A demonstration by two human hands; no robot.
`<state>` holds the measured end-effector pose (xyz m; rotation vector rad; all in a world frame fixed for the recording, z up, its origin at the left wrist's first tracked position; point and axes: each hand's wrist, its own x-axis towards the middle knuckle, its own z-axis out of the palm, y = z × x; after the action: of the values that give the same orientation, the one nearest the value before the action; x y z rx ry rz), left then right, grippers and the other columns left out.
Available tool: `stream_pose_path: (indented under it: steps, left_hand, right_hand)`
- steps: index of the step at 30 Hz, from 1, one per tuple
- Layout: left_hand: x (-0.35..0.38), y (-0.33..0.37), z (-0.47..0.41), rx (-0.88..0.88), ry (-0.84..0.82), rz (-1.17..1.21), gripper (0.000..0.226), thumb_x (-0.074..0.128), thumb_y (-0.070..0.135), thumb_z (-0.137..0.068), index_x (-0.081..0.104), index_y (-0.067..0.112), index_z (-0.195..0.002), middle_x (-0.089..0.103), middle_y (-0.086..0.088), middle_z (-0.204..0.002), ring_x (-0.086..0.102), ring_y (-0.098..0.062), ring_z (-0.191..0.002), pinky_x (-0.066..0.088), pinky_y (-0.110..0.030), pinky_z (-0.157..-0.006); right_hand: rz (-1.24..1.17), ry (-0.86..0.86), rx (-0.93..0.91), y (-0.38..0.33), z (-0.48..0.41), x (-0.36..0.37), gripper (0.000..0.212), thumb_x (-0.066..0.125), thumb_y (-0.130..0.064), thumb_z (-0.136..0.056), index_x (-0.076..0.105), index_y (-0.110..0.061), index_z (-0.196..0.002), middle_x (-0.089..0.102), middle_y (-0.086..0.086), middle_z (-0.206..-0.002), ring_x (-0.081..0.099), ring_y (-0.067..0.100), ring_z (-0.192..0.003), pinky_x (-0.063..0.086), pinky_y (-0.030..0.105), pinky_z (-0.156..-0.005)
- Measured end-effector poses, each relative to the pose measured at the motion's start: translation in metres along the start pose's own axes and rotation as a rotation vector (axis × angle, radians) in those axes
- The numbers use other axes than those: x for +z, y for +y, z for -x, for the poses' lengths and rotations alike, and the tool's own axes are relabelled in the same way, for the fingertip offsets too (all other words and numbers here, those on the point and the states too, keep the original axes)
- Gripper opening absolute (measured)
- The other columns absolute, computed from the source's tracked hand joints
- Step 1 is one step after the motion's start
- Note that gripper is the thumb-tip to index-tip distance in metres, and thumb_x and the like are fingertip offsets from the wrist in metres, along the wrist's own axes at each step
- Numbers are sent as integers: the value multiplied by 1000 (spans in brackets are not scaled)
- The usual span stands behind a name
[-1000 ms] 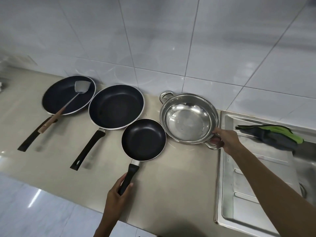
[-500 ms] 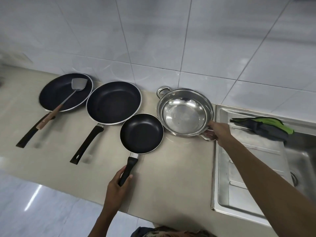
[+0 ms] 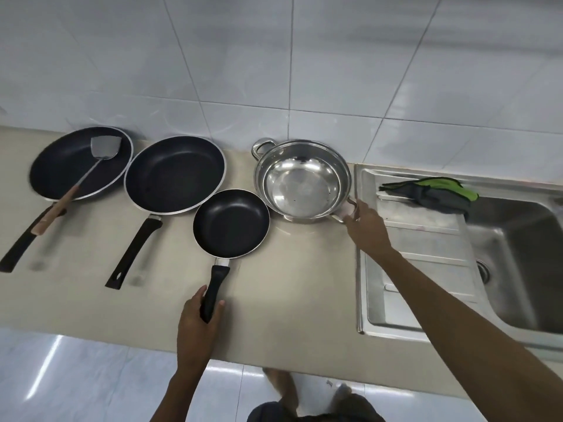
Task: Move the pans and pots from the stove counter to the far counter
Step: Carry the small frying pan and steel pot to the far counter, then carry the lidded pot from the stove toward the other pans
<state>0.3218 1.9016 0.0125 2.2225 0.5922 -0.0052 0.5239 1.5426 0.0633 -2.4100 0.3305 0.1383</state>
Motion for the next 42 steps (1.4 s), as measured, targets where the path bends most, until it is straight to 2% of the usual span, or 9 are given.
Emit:
stream_pose_path:
  steps: [2, 5, 9, 13, 16, 21, 26, 36, 42]
  left_hand:
    - [2, 2, 8, 80, 33, -155, 58, 70, 35, -90, 52, 12, -140, 60, -10, -127, 57, -33, -117, 49, -49, -96]
    - [9, 11, 31, 202, 153, -396, 60, 64, 47, -89, 54, 11, -136, 56, -13, -138, 54, -36, -123, 42, -58, -96]
    - [27, 32, 68, 360, 171, -511, 67, 49, 58, -87, 53, 13, -136, 49, -12, -148, 47, -33, -135, 36, -56, -101]
    - [69, 65, 117, 472, 67, -530, 70, 45, 62, -91, 54, 10, -138, 55, -12, -146, 51, -32, -134, 38, -54, -106]
    - [114, 99, 163, 581, -31, -524, 71, 43, 63, -92, 56, 11, -138, 55, -11, -147, 51, -30, -135, 39, -54, -106]
    - [207, 172, 246, 804, -171, -524, 64, 51, 60, -92, 58, 15, -137, 56, -6, -146, 51, -26, -136, 37, -51, -109]
    - [294, 255, 338, 988, -304, -484, 64, 49, 61, -92, 53, 18, -140, 53, -4, -149, 48, -25, -137, 34, -49, -111]
    - [455, 427, 472, 1345, -576, -467, 88, 14, 79, -89, 30, 25, -156, 26, -2, -166, 21, -22, -153, 17, -47, -123]
    - [569, 540, 539, 1516, -652, -391, 79, 25, 75, -92, 38, 25, -151, 38, 0, -160, 31, -18, -149, 25, -43, -119]
  right_hand:
    - [75, -27, -75, 9, 18, -4, 51, 58, -28, -96, 47, -10, -142, 62, 23, -122, 57, 41, -115, 50, 46, -92]
    - [278, -64, -149, 28, 54, -11, 64, 56, -33, -99, 34, -7, -153, 44, 27, -149, 44, 45, -134, 40, 52, -107]
    - [385, -38, -308, 61, 110, -28, 61, 57, -33, -99, 40, -5, -151, 47, 29, -148, 50, 48, -128, 44, 54, -104]
    - [458, -16, -439, 108, 166, -58, 55, 59, -32, -91, 55, -9, -141, 60, 20, -138, 59, 41, -121, 48, 53, -97]
    - [521, 24, -461, 156, 208, -90, 55, 58, -36, -90, 57, -11, -139, 63, 17, -136, 59, 40, -121, 47, 54, -98]
    - [533, 129, -321, 254, 280, -163, 56, 60, -37, -90, 57, -14, -141, 62, 15, -140, 57, 38, -127, 44, 56, -103]
    - [535, 218, -138, 344, 340, -247, 58, 63, -38, -91, 54, -14, -143, 60, 15, -141, 56, 40, -128, 45, 57, -103]
    - [465, 476, 269, 496, 406, -398, 61, 45, -52, -100, 40, -23, -153, 48, 7, -154, 41, 33, -143, 34, 55, -114]
    - [434, 608, 429, 595, 395, -496, 60, 43, -53, -100, 42, -22, -152, 48, 7, -154, 41, 32, -144, 33, 55, -115]
